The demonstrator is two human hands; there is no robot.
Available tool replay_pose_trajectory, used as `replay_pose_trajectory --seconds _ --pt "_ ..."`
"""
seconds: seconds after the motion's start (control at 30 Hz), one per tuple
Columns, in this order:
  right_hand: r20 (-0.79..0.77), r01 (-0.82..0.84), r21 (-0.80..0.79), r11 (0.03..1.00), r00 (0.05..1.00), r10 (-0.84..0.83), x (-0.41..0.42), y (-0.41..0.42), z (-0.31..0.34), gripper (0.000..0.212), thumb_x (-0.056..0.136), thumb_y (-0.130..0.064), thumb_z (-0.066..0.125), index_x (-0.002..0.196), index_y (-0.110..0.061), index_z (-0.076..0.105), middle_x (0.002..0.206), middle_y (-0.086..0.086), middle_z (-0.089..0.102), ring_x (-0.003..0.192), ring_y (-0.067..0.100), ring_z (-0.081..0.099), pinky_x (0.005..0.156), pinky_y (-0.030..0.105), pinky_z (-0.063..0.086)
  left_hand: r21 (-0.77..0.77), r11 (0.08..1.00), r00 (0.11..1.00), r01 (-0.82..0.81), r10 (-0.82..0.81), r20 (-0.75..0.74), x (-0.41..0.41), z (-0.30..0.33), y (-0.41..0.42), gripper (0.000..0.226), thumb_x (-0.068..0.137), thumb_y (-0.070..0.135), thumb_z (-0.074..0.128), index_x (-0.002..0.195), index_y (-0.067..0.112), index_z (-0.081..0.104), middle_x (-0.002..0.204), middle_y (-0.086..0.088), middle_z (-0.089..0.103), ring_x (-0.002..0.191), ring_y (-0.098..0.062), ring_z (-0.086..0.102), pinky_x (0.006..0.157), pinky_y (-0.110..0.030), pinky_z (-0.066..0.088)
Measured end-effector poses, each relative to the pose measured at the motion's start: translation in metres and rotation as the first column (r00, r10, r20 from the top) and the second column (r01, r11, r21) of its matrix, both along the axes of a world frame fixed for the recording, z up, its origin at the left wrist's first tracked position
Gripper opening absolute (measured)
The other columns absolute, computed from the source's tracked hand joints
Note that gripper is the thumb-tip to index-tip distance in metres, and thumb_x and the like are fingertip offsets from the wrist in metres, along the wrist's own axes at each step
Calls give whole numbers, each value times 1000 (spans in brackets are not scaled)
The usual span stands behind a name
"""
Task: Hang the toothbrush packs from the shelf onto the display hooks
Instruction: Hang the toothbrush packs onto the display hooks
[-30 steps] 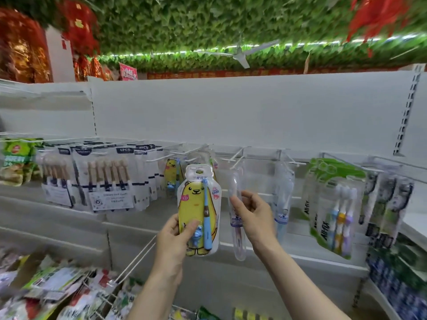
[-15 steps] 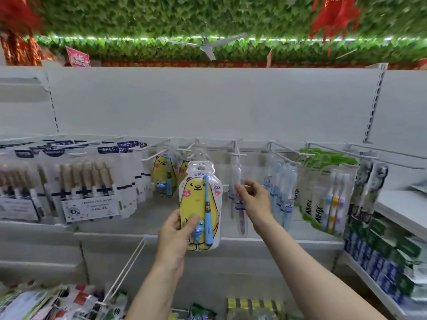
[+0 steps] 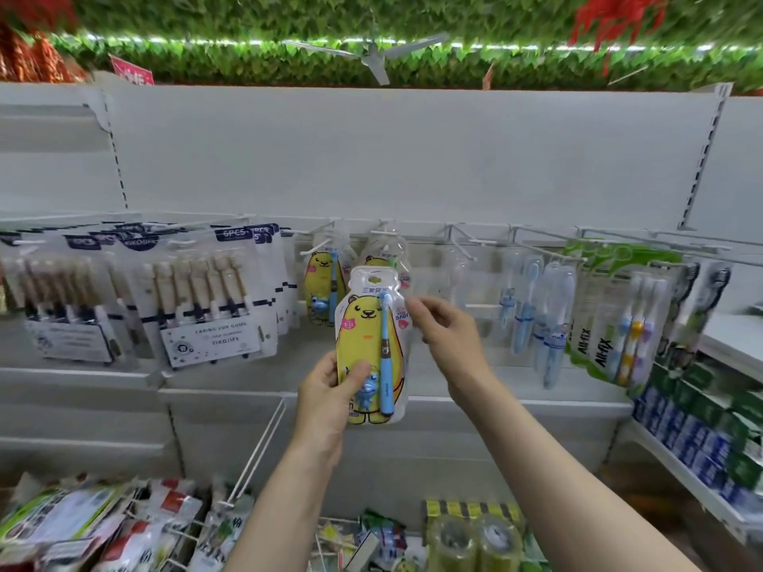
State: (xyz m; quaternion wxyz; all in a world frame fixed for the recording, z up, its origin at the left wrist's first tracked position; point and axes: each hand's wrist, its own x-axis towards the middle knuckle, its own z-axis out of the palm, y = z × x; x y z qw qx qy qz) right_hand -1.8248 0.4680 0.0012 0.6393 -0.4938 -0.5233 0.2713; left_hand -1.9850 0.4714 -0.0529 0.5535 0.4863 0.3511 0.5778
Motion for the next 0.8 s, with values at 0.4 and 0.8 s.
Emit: replay_pose_trajectory --seconds 0.4,0.8 --pt "-194 -138 28 990 971 141 -82 7 21 29 84 -24 79 102 -2 71 96 11 76 78 12 71 63 21 55 40 999 998 22 -20 -53 -68 -4 7 20 86 11 72 105 11 66 91 -3 78 78 -16 73 70 -32 56" --pt "-119 -137 13 991 983 137 -107 39 33 33 84 -29 78 105 -3 72 99 8 76 83 11 71 68 21 55 83 995 995 -63 69 -74 -90 2 32 27 85 20 75 110 18 65 93 -2 78 89 -22 75 86 -47 58"
